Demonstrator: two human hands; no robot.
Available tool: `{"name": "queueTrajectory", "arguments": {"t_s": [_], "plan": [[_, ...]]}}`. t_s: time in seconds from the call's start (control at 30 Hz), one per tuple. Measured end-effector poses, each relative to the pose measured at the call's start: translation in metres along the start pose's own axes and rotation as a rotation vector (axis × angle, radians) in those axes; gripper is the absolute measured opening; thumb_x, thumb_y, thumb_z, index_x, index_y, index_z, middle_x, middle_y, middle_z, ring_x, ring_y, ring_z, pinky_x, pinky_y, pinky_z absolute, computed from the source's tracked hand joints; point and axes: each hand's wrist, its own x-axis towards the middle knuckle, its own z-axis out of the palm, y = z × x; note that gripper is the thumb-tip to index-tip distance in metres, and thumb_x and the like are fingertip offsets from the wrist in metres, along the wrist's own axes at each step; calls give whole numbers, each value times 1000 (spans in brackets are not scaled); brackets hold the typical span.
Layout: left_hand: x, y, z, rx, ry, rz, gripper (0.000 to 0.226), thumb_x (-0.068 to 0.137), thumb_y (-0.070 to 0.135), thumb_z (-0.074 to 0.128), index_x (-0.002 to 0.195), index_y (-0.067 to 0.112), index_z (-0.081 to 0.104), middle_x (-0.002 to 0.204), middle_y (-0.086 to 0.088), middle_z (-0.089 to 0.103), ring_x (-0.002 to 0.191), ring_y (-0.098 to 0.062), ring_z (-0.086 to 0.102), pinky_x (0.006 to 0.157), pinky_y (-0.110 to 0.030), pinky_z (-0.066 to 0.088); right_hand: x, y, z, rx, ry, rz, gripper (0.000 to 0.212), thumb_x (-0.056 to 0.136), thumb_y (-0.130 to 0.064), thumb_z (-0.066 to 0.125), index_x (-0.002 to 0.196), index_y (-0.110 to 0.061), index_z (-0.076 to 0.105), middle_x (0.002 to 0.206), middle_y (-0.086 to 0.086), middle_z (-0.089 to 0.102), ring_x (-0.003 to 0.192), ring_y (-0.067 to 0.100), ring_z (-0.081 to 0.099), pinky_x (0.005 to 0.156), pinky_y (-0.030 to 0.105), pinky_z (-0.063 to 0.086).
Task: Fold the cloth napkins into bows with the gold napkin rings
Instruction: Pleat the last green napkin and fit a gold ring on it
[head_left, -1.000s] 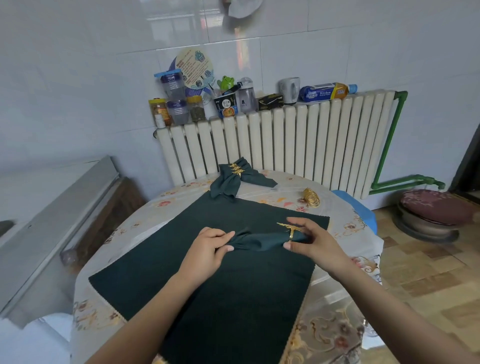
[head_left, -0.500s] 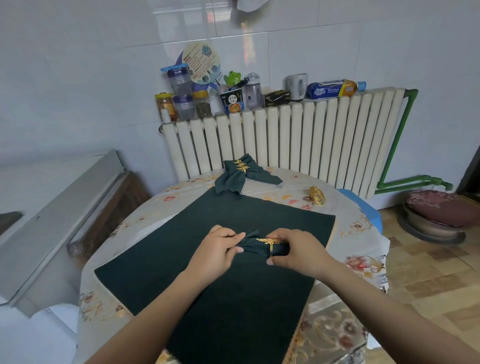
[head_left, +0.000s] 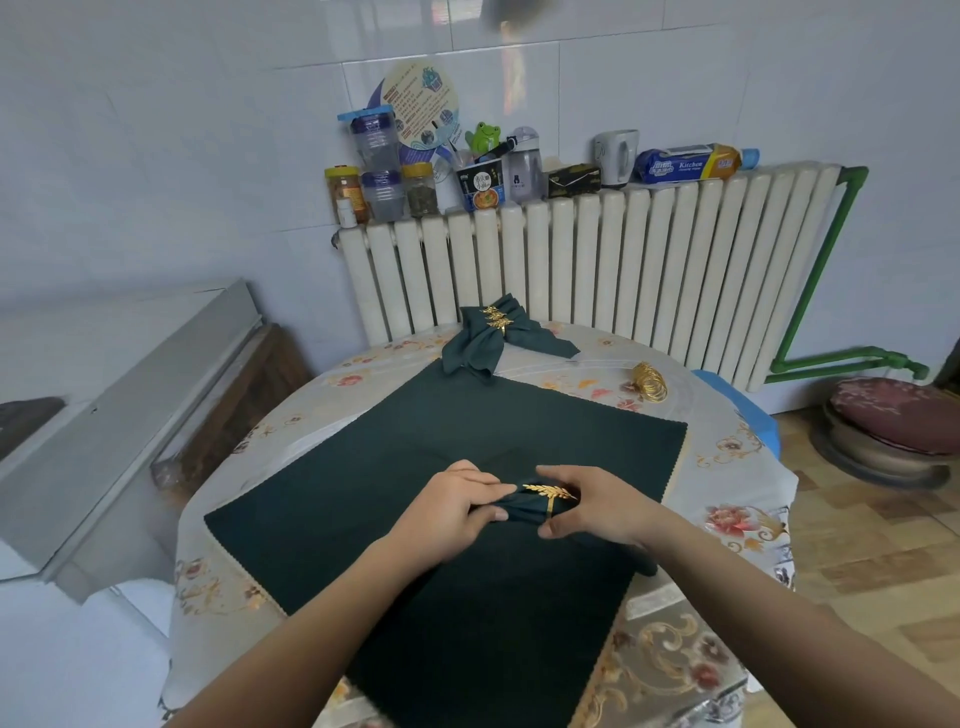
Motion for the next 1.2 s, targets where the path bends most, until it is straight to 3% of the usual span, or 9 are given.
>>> {"name": "queueTrajectory", "arguments": {"t_s": [0.1, 0.2, 0.37, 0.5, 0.67, 0.8, 0.97, 1.2], "plan": [[0, 1, -1, -21, -43, 31, 32, 83, 22, 63, 112, 13, 70, 100, 7, 72, 85, -8, 50, 84, -5, 32, -2, 3, 0, 103, -22, -41, 46, 72, -14, 77, 110, -28, 57, 104, -7, 62, 95, 10, 58, 83, 23, 42], [-1, 0, 0, -24, -48, 35, 30, 83, 21, 63, 111, 13, 71, 100, 7, 72, 85, -9, 52, 84, -7, 33, -3, 8, 4, 146, 25, -57, 46, 69, -13, 79, 105, -26, 55, 100, -6, 64, 92, 10, 60, 84, 26, 45], [-10, -4, 12, -36, -73, -28, 33, 84, 19, 63, 117, 16, 68, 107, 7, 70, 89, -6, 51, 86, -8, 33, -4, 13, 11, 29, 61, -107, 31, 67, -16, 81, 89, -22, 60, 87, -9, 62, 79, 4, 58, 72, 20, 43], [-18, -4, 23, -43, -119, -116, 39, 87, 14, 64, 126, 16, 60, 118, 4, 66, 103, -9, 49, 91, -3, 26, -7, 20, 19, -78, 42, -144, 32, 68, -18, 81, 90, -25, 59, 92, -13, 58, 83, 0, 56, 72, 14, 41], [-19, -2, 27, -106, -318, -235, 44, 88, 11, 61, 129, 27, 57, 114, 8, 54, 113, -10, 38, 104, -25, 28, -10, 22, 27, -228, 18, -193, 38, 69, -22, 80, 99, -31, 58, 103, -18, 49, 95, -4, 50, 81, 6, 37], [-16, -2, 30, -105, -417, -285, 44, 90, 12, 59, 130, 30, 55, 112, 9, 45, 119, -14, 33, 109, -36, 26, -17, 29, 38, -163, 92, -133, 42, 69, -19, 80, 97, -33, 52, 99, -17, 58, 94, -4, 55, 81, 12, 43], [-16, -3, 32, -152, -442, -320, 45, 90, 11, 58, 128, 35, 56, 123, 10, 46, 125, -13, 30, 112, -43, 22, -28, 36, 50, -61, 233, -32, 41, 67, -31, 83, 99, -34, 57, 92, -19, 62, 87, -5, 56, 72, 7, 42], [-10, -3, 25, -253, -598, -365, 48, 88, 8, 57, 125, 38, 56, 120, 16, 44, 125, -11, 32, 113, -44, 21, -30, 37, 53, 22, 223, -66, 39, 66, -24, 83, 96, -39, 64, 91, -22, 66, 89, -12, 56, 74, 4, 40]]}}
